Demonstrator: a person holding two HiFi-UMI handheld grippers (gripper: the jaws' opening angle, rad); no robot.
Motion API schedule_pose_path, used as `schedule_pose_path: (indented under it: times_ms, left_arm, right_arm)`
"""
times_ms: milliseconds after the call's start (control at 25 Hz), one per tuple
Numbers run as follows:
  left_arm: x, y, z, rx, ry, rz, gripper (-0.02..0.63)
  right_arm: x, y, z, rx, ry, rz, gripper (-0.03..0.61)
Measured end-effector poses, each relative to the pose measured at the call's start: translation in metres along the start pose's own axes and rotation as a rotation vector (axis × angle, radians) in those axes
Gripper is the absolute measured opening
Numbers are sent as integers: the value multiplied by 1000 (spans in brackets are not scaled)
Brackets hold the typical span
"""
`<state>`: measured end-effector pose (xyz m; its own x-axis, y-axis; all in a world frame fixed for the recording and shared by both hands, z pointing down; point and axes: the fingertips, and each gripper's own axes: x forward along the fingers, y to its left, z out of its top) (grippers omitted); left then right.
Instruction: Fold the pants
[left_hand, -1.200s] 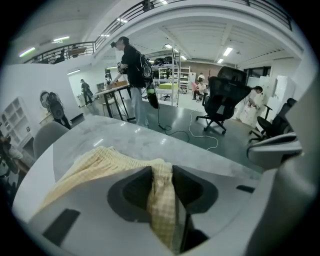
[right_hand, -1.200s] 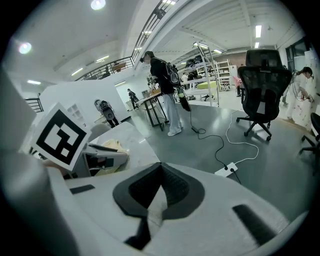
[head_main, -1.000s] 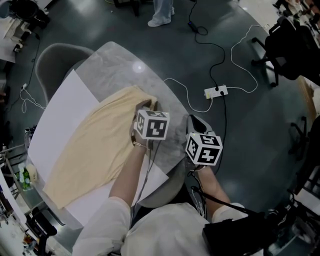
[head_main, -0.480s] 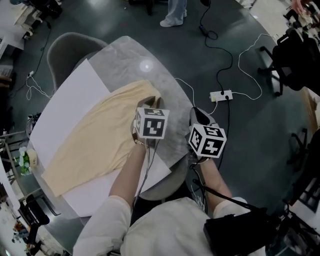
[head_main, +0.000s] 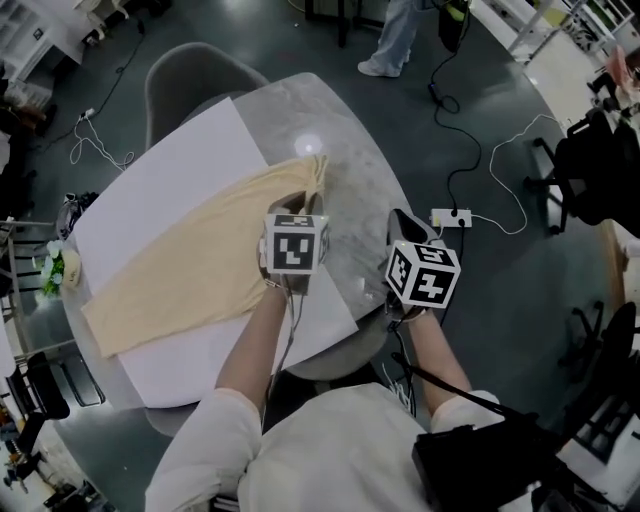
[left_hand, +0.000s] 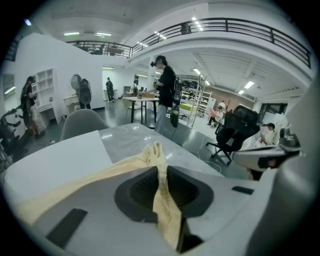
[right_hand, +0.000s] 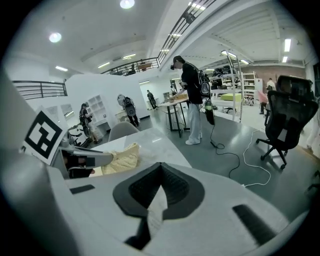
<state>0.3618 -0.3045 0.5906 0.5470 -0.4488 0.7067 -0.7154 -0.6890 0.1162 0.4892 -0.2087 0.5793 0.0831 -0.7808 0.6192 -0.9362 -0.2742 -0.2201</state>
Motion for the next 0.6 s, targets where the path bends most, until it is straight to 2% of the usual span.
schedule_pose_path:
  times_ms: [360, 600]
  left_arm:
    - [-93, 76, -16, -102, -70, 80, 49]
    - [-154, 135, -36, -157, -100, 138, 49]
  right_arm:
    - [-34, 89, 19, -99, -27, 59, -8]
    - [-46, 164, 21, -145, -29, 119, -8]
